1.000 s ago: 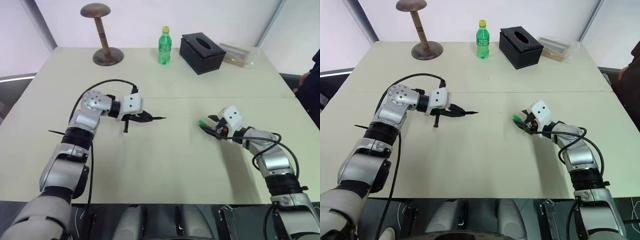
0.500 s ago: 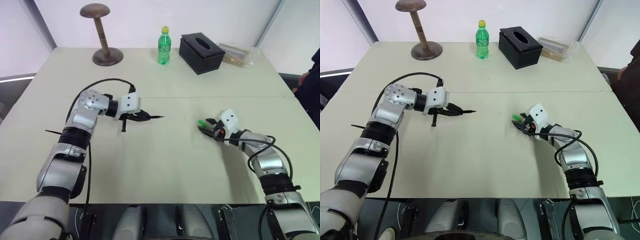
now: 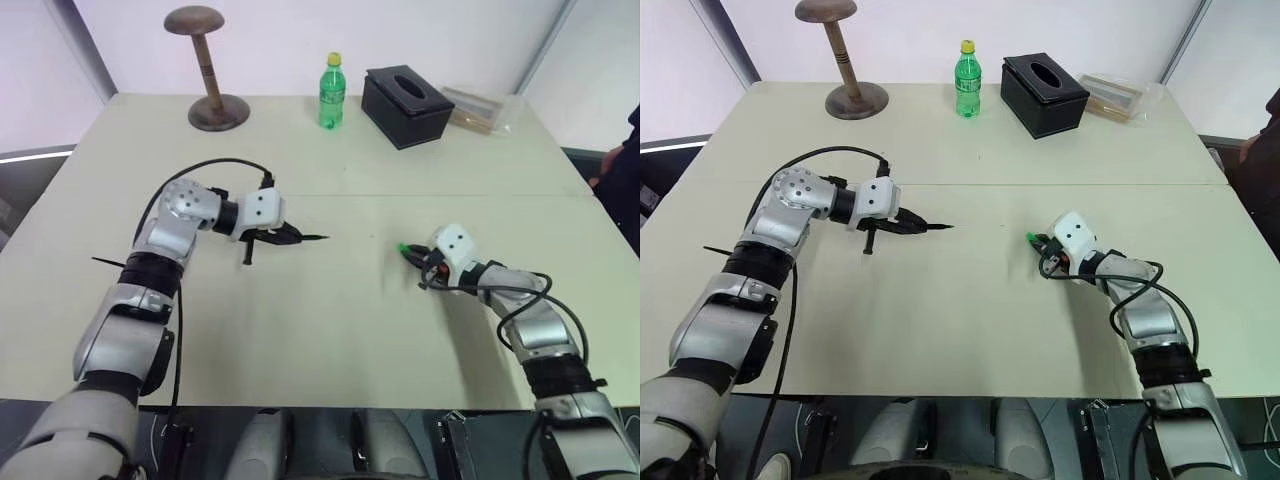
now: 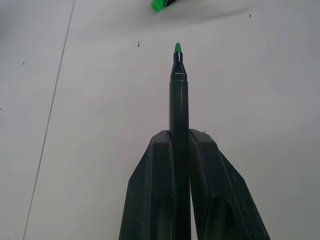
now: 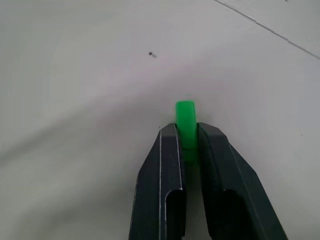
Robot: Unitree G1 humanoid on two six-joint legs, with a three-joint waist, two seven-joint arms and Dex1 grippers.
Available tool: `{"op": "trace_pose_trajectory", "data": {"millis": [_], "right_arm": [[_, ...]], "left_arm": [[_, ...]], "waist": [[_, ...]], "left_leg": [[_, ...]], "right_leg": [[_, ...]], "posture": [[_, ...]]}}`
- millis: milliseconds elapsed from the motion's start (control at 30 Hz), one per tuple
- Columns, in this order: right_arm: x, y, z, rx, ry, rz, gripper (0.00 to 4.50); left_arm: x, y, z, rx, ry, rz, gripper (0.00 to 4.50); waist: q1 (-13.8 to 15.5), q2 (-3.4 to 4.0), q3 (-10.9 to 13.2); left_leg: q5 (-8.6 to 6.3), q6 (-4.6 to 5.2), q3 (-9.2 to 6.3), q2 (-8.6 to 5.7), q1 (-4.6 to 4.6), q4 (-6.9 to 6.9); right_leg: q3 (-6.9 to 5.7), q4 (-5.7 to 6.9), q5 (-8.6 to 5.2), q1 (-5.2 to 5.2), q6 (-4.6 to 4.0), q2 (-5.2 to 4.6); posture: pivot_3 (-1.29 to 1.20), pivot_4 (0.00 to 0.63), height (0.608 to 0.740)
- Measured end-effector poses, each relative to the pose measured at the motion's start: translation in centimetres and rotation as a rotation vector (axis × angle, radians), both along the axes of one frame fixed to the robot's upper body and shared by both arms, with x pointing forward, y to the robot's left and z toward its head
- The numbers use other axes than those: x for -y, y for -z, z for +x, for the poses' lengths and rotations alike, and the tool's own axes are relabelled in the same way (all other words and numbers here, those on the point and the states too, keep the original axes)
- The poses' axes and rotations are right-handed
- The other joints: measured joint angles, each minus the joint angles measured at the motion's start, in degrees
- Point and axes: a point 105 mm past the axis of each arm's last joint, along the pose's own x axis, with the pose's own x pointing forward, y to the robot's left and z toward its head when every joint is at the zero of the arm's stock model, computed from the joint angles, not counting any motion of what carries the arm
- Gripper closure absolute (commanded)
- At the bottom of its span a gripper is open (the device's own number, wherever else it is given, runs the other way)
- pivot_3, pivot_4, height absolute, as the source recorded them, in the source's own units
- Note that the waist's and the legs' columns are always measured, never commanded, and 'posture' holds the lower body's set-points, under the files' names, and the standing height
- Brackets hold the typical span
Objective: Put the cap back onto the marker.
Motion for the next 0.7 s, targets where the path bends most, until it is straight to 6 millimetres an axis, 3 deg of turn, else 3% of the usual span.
{"op": "trace_pose_trajectory", "data": {"millis": [200,333,433,700], "right_arm": [[-3.0,-5.2,-3.1,0.108,-0.148,-0.129,4.48],[-4.9,-7.3,-4.0,0.148,-0.185,-0.120,4.48],[-5.6,-7.9,-4.2,0.150,-0.194,-0.123,4.48],[-6.4,-7.2,-4.3,0.122,-0.222,-0.142,4.48]], "left_arm": [[2.3,0.3,0.2,-0.001,0.078,-0.023,4.50],[3.7,-0.6,0.5,0.034,0.121,-0.038,4.50],[4.2,-0.5,0.5,0.041,0.138,-0.038,4.50],[4.8,-0.1,0.2,0.047,0.168,-0.029,4.50]], "waist": [[-0.1,-0.02,0.0],[-0.2,-0.02,0.0],[-0.1,-0.02,0.0],[-0.1,-0.03,0.0]], "left_leg": [[0.00,0.00,-0.03,0.02,0.00,0.02],[0.00,0.00,-0.01,0.01,0.00,0.02],[0.00,0.00,-0.02,0.01,0.00,0.01],[0.00,0.01,-0.02,0.00,-0.01,0.01]], "right_leg": [[-0.01,0.02,0.00,0.00,0.00,0.06],[-0.01,0.02,0.00,0.00,0.00,0.03],[-0.02,0.01,0.00,0.00,0.00,0.04],[-0.01,0.00,0.00,0.00,0.00,0.03]], "posture": [[0.00,0.150,0.740],[0.00,0.150,0.740],[0.00,0.150,0.740],[0.00,0.150,0.740]]}}
